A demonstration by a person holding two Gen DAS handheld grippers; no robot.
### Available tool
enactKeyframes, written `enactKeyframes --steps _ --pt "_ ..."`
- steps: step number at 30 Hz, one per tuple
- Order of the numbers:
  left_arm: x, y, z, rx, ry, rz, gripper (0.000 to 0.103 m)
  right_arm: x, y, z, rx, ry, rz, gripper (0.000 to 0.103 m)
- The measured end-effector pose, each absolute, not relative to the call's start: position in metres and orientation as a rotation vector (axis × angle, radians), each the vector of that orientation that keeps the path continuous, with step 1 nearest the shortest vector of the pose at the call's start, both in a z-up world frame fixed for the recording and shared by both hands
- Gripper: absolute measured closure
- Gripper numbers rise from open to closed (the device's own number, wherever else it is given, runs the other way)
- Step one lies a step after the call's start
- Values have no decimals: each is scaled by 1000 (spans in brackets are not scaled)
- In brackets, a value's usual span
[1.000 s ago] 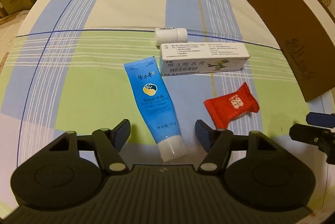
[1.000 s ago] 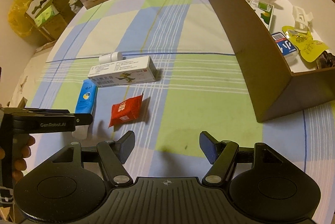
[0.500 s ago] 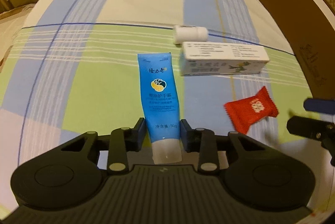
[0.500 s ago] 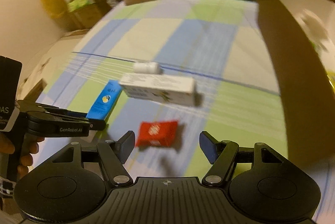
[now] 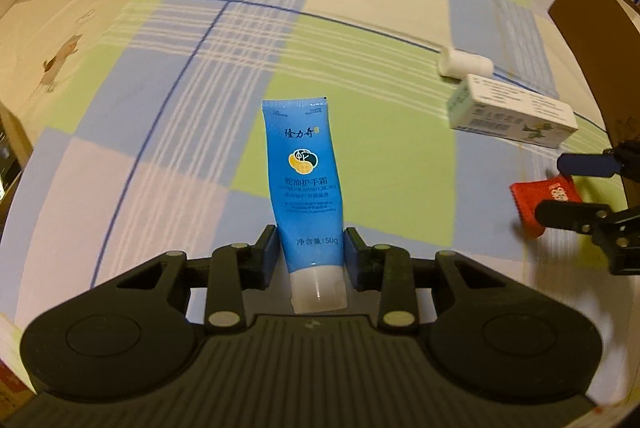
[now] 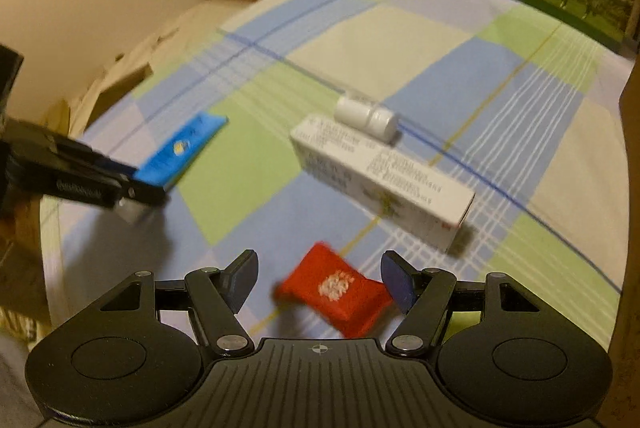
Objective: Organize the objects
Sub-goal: 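Grasp the blue hand-cream tube with the left tool while the right tool grasps the red candy packet, then lift the tube and candy packet and carry them toward the brown box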
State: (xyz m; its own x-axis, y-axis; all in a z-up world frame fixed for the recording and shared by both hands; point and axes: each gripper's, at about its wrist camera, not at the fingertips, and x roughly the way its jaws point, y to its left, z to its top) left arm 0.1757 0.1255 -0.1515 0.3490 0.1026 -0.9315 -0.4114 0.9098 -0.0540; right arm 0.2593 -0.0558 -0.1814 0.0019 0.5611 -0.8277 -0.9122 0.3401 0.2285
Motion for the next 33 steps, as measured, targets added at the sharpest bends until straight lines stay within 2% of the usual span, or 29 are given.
enactKeyframes --steps 10,12,14,18,27,33 --pt "166 126 -151 -314 1178 344 73 237 -60 -188 -417 1021 1165 40" --pt "168 126 -151 -319 1180 342 73 239 -59 -189 -393 1044 1101 45" --pt "170 127 -151 -320 1180 341 73 240 -57 -190 -378 1060 1038 57" --pt "174 124 -152 -302 1177 338 73 244 -57 -188 -337 1072 982 72" --pt "185 113 -155 -216 1170 329 70 230 -56 -188 -415 1028 950 77" --pt "182 112 -155 -202 1164 317 73 228 -66 -186 -390 1056 948 79"
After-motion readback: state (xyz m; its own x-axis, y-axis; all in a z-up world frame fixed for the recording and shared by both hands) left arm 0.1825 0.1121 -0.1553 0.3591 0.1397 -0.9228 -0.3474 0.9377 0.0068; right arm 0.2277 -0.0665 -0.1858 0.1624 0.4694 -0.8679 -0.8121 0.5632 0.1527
